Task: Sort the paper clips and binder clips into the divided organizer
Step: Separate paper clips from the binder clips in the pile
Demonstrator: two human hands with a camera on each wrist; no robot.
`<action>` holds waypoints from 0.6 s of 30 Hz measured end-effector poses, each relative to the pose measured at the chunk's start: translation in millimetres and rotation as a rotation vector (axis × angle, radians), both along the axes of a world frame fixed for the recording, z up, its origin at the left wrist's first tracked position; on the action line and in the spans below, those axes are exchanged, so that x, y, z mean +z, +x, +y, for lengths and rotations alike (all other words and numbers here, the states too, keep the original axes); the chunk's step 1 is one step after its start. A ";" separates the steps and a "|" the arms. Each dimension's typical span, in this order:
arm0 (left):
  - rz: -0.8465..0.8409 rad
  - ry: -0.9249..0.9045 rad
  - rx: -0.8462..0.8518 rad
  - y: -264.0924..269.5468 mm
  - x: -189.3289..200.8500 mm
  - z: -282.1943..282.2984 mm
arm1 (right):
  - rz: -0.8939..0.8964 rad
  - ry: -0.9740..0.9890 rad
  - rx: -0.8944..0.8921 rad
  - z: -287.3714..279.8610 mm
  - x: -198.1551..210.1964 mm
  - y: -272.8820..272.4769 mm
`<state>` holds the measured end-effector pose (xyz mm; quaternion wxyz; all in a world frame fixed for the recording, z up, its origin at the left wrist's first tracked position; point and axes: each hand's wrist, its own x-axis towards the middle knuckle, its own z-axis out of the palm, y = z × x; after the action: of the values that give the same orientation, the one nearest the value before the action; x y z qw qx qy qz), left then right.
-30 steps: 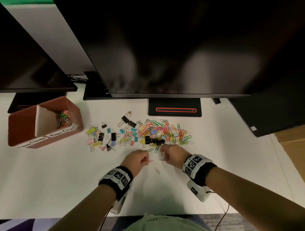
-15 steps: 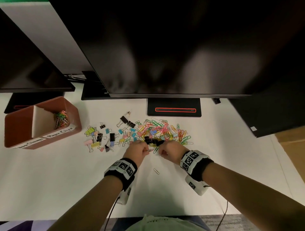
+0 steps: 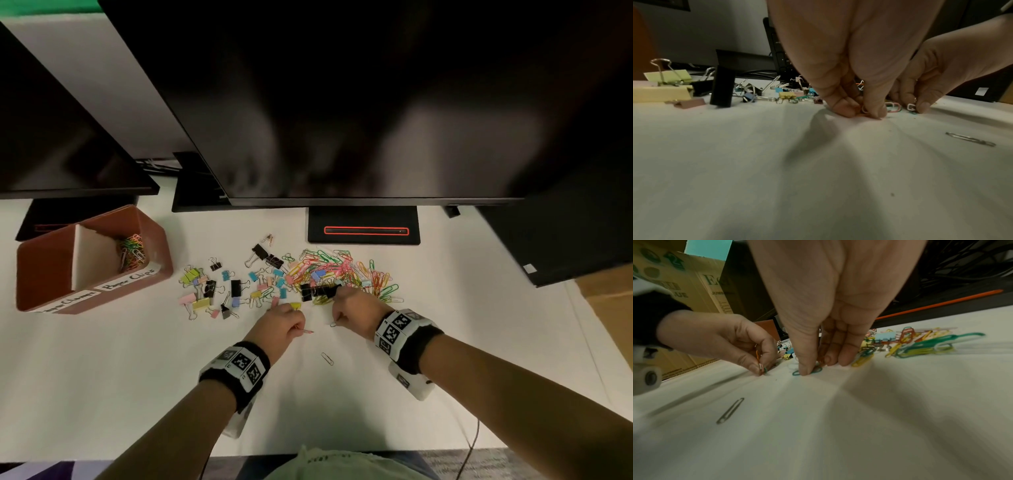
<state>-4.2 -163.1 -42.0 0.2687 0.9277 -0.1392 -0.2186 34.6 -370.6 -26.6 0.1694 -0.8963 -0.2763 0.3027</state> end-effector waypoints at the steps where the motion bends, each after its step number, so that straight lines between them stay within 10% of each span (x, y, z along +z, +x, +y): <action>1: 0.010 -0.017 -0.006 -1.5 0.0 1.2 | 0.001 0.007 0.006 -2.6 -0.7 -1.9; 18: 0.113 0.076 -0.236 -22.2 11.4 -38.9 | -0.013 0.047 -0.007 9.6 3.9 1.1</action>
<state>-26.3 -202.0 -30.6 0.2130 0.9006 -0.2238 -0.3057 35.7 -361.0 -22.7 0.1897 -0.8949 -0.2814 0.2898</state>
